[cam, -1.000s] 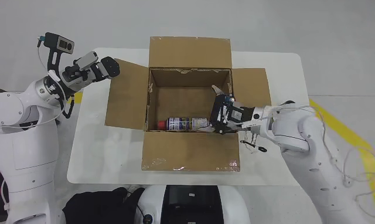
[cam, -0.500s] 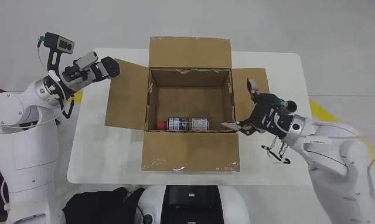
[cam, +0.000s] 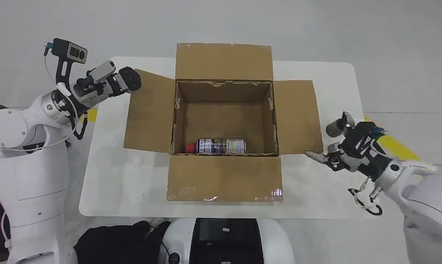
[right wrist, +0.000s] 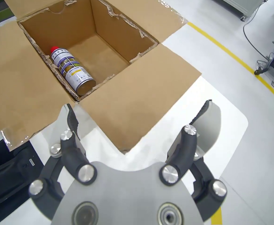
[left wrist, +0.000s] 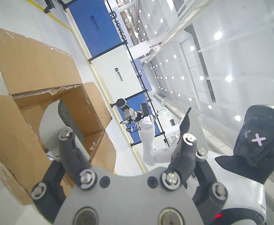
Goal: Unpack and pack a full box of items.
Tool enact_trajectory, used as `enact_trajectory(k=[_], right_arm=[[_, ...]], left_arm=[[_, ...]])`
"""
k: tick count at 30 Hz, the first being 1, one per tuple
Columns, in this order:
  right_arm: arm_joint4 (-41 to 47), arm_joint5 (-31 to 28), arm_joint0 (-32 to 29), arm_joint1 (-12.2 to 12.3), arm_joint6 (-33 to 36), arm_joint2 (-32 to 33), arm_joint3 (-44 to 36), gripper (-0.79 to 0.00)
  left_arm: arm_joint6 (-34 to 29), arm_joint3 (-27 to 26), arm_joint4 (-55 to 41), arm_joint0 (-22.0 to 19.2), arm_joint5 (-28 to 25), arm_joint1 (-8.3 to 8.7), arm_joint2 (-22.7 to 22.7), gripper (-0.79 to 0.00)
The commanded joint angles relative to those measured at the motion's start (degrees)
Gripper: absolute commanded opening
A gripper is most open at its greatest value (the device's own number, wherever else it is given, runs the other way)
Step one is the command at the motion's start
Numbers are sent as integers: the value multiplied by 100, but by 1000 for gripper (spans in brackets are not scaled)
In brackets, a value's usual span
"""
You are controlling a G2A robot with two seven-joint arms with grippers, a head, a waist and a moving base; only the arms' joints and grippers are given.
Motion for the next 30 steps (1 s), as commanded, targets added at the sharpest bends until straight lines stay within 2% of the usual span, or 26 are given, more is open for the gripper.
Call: enact_trajectory(k=[1, 4, 21, 26, 30], right_arm=[[32, 0, -203, 7, -11, 169, -16, 0], [5, -138, -348, 28, 109, 230, -91, 0], [5, -138, -348, 28, 109, 230, -91, 0], [-94, 222, -421, 34, 162, 283, 235, 0], [12, 242, -463, 57, 222, 391, 418, 0]], left_arm=[[0, 0, 0, 0, 0, 0, 0, 0], [0, 0, 0, 0, 0, 0, 0, 0], [0, 0, 0, 0, 0, 0, 0, 0], [0, 0, 0, 0, 0, 0, 0, 0], [0, 0, 0, 0, 0, 0, 0, 0]])
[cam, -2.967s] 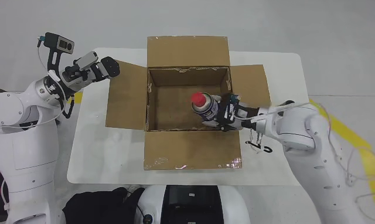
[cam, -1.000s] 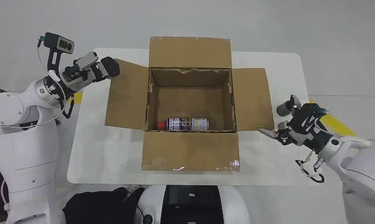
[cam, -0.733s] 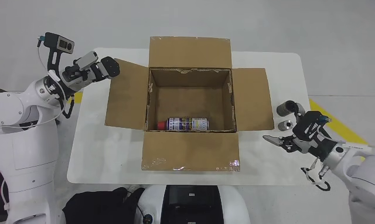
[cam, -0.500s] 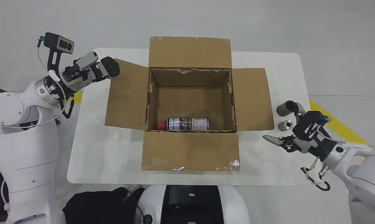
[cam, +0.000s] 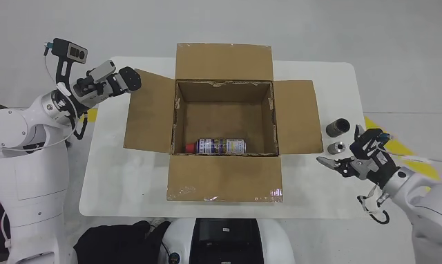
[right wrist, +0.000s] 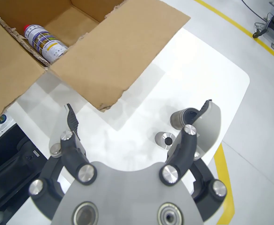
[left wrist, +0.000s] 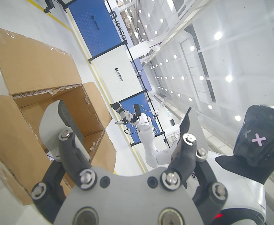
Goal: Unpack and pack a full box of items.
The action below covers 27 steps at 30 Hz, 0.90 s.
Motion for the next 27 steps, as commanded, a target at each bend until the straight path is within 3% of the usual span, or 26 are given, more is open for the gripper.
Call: enact_trajectory(k=[1, 8, 27], right_arm=[[72, 7, -29, 12, 28, 74, 57, 0], [124, 160, -90, 46, 202, 97, 182, 0], [-26, 496, 442, 117, 122, -418, 1398, 0]], left_arm=[[0, 0, 0, 0, 0, 0, 0, 0], [0, 0, 0, 0, 0, 0, 0, 0], [0, 0, 0, 0, 0, 0, 0, 0]])
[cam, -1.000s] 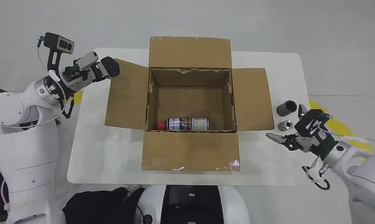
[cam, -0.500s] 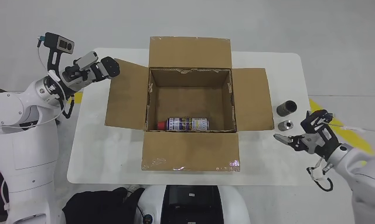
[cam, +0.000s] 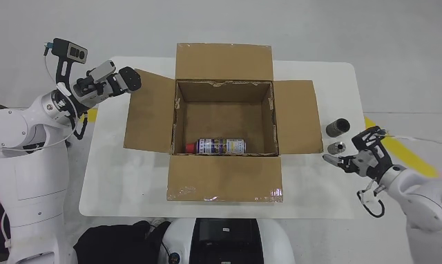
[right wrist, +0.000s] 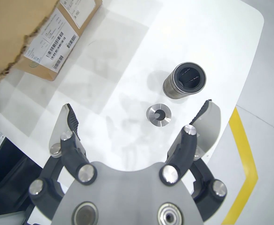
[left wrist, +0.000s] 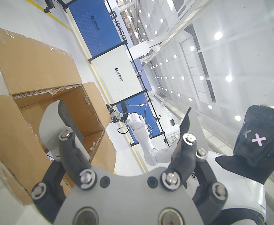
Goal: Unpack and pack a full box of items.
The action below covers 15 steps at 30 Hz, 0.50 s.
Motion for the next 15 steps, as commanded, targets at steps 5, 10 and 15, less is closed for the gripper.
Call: enact_trajectory(k=[5, 10, 15], right_arm=[[-83, 48, 154, 16, -128, -138, 488, 0], [-164, 30, 363, 33, -162, -303, 890, 0], [-172, -3, 554, 45, -197, -467, 1248, 0]], left_arm=[[0, 0, 0, 0, 0, 0, 0, 0], [0, 0, 0, 0, 0, 0, 0, 0], [0, 0, 0, 0, 0, 0, 0, 0]])
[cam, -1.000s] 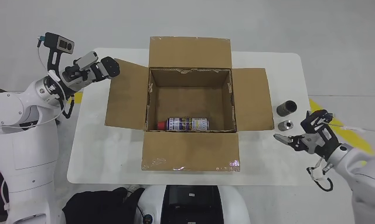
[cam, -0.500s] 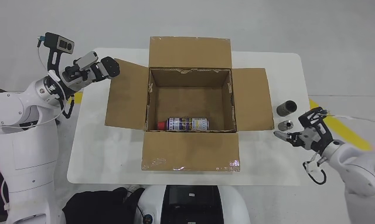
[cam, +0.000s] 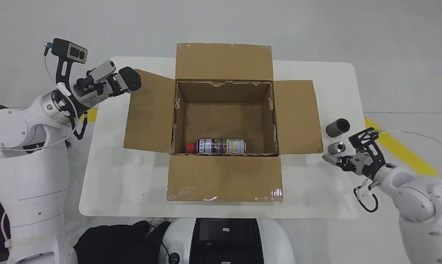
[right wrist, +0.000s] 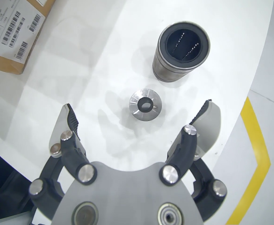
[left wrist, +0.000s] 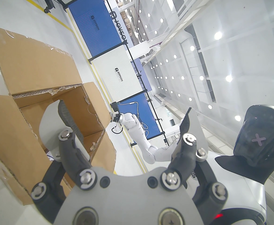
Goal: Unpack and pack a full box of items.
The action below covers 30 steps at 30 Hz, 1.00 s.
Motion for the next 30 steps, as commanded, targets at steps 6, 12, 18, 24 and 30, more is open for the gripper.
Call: enact_trajectory(k=[6, 12, 18, 24, 30], right_arm=[[-1, -62, 218, 17, -55, -192, 382, -22], [-4, -106, 370, 36, -104, -289, 603, -413], [52, -153, 488, 56, -151, -345, 799, -511], [86, -193, 478, 80, -205, -335, 856, -736], [154, -157, 169, 125, -139, -77, 483, -785]], left_arm=[[0, 0, 0, 0, 0, 0, 0, 0], [0, 0, 0, 0, 0, 0, 0, 0], [0, 0, 0, 0, 0, 0, 0, 0], [0, 0, 0, 0, 0, 0, 0, 0], [0, 0, 0, 0, 0, 0, 0, 0]])
